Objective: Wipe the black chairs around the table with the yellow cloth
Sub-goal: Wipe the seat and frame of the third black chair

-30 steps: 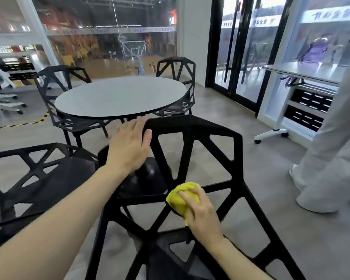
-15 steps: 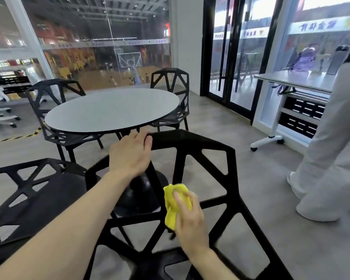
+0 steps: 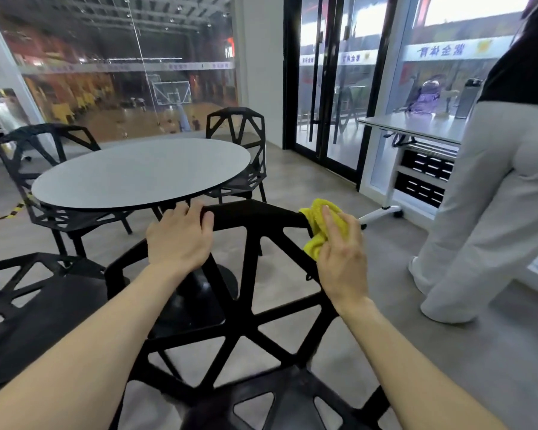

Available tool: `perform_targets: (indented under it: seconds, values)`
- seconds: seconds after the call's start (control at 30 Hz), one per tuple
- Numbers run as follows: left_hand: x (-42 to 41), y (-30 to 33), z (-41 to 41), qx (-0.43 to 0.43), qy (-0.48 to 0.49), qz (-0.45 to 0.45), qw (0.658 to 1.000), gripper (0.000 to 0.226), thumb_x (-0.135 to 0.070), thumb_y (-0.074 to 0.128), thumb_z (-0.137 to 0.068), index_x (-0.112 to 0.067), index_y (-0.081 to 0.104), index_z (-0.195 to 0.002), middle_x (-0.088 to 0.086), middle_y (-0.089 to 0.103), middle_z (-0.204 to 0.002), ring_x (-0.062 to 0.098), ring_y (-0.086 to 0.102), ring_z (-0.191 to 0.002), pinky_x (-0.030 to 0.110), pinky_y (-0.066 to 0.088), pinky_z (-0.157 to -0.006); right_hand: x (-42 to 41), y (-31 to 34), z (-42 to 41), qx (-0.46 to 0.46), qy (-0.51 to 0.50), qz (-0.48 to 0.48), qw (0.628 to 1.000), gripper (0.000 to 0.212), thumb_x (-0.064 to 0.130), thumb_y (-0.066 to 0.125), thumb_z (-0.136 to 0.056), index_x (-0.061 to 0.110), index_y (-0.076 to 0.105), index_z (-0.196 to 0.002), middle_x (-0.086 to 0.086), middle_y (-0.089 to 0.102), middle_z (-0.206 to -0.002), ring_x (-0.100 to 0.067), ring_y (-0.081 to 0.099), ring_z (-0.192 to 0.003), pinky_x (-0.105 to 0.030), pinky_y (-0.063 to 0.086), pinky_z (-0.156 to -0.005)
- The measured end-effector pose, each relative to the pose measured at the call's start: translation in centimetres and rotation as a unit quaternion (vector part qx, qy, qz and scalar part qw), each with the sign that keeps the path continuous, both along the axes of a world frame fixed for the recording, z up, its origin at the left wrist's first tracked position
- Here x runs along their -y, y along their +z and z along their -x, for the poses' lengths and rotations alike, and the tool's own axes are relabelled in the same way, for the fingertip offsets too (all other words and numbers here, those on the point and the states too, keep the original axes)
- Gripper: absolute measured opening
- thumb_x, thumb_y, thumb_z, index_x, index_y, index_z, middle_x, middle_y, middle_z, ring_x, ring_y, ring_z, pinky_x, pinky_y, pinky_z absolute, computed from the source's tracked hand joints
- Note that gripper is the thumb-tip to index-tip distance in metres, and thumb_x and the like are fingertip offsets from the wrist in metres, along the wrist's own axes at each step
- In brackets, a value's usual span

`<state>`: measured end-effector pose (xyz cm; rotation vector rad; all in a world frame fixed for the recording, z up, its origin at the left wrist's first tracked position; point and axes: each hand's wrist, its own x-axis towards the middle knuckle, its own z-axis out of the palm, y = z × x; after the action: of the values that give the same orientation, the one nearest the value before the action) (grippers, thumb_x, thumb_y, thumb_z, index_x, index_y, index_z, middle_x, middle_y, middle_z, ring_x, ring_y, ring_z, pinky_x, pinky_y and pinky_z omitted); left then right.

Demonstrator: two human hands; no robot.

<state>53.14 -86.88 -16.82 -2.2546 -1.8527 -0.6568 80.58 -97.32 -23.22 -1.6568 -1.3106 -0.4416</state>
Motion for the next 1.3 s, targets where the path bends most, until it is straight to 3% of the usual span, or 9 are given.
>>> perform_targets:
  seconds: [0.13,0.27,0.43,0.57,0.7,0.83,1.07,1.17,1.3]
  values:
    - [0.5,0.0,-1.8,-0.036,0.038,-0.020,0.998,0.045,-0.039,0.028,-0.108,-0.012,0.056,-0.132,0.015,0.064,-0.129,0.041,0.060,-0.116,0.058,0.044,-0.100,-2.8,4.0,6.6,0.060,0.086,-0.050,0.993,0.067,-0.002,0.061,-0.091,0.027,0.057,-0.152,-0.011,0.048,-0.149,-0.036,0.052,-0.131,-0.046,0.058,-0.096]
    - [0.4,-0.2,-3.3,-0.049,-0.059,-0.060,0.995,0.074,-0.029,0.027,-0.076,-0.009,0.063,-0.136,0.017,0.068,-0.131,0.043,0.061,-0.121,0.057,0.042,-0.110,-4.4,3.3,8.3,0.193,0.141,0.011,0.971,0.070,0.008,0.071,-0.090,0.029,0.053,-0.154,-0.011,0.050,-0.150,-0.036,0.052,-0.127,-0.049,0.057,-0.088]
    - [-0.5,-0.6,-3.5,-0.046,-0.059,-0.037,0.996,0.048,-0.040,0.044,-0.104,-0.033,0.048,-0.151,0.004,0.059,-0.146,0.034,0.049,-0.138,0.054,0.028,-0.121,2.0,-6.1,-1.7,0.226,0.083,0.018,0.970,0.061,-0.004,0.051,-0.100,0.030,0.060,-0.151,-0.012,0.057,-0.141,-0.038,0.059,-0.101,-0.051,0.058,-0.084]
    - [-0.6,-1.2,-4.6,-0.064,-0.036,-0.033,0.997,0.050,-0.056,0.043,-0.102,-0.034,0.044,-0.147,0.007,0.057,-0.145,0.034,0.046,-0.139,0.056,0.025,-0.123,2.0,-4.8,0.8,0.132,0.120,0.011,0.984,0.070,-0.006,0.070,-0.088,0.029,0.062,-0.149,-0.013,0.056,-0.140,-0.039,0.059,-0.113,-0.049,0.059,-0.086]
    - [-0.6,-1.0,-4.0,-0.062,-0.037,-0.052,0.996,0.052,-0.058,0.044,-0.103,-0.034,0.047,-0.149,0.006,0.055,-0.147,0.033,0.047,-0.139,0.054,0.024,-0.124,-0.2,-3.3,4.2,0.197,0.132,0.043,0.971,0.057,0.009,0.055,-0.100,0.034,0.057,-0.151,-0.007,0.051,-0.150,-0.034,0.055,-0.118,-0.045,0.054,-0.093]
    - [-0.3,-1.2,-4.6,-0.063,-0.022,-0.056,0.996,0.052,-0.057,0.044,-0.103,-0.032,0.046,-0.149,0.007,0.054,-0.147,0.034,0.045,-0.142,0.055,0.020,-0.127,5.9,-10.0,1.6,0.013,0.116,0.108,0.987,0.054,0.005,0.063,-0.099,0.038,0.066,-0.142,0.007,0.041,-0.150,-0.030,0.055,-0.127,-0.049,0.057,-0.096]
    - [0.3,-1.1,-4.9,-0.047,-0.012,-0.066,0.997,0.056,-0.051,0.049,-0.105,-0.022,0.047,-0.153,0.013,0.054,-0.148,0.039,0.044,-0.143,0.061,0.014,-0.130,1.1,2.8,0.8,0.027,0.065,-0.040,0.997,0.063,0.000,0.055,-0.092,0.032,0.064,-0.145,-0.008,0.050,-0.143,-0.031,0.054,-0.127,-0.035,0.054,-0.087]
    - [0.3,-1.3,-5.0,-0.048,-0.018,-0.081,0.995,0.055,-0.051,0.051,-0.105,-0.022,0.049,-0.151,0.013,0.057,-0.145,0.039,0.046,-0.141,0.062,0.017,-0.129,2.1,-2.3,0.1,0.034,0.074,0.050,0.995,0.068,-0.002,0.061,-0.091,0.033,0.060,-0.149,-0.010,0.047,-0.143,-0.036,0.053,-0.123,-0.049,0.058,-0.094]
    - [0.1,-1.6,-4.8,-0.057,-0.016,-0.101,0.993,0.055,-0.051,0.050,-0.105,-0.020,0.048,-0.151,0.016,0.057,-0.144,0.041,0.046,-0.140,0.062,0.018,-0.128,6.0,-8.5,-0.1,-0.047,0.055,0.070,0.995,0.065,0.000,0.064,-0.096,0.032,0.058,-0.151,-0.006,0.050,-0.128,-0.026,0.061,-0.096,-0.045,0.062,-0.076]
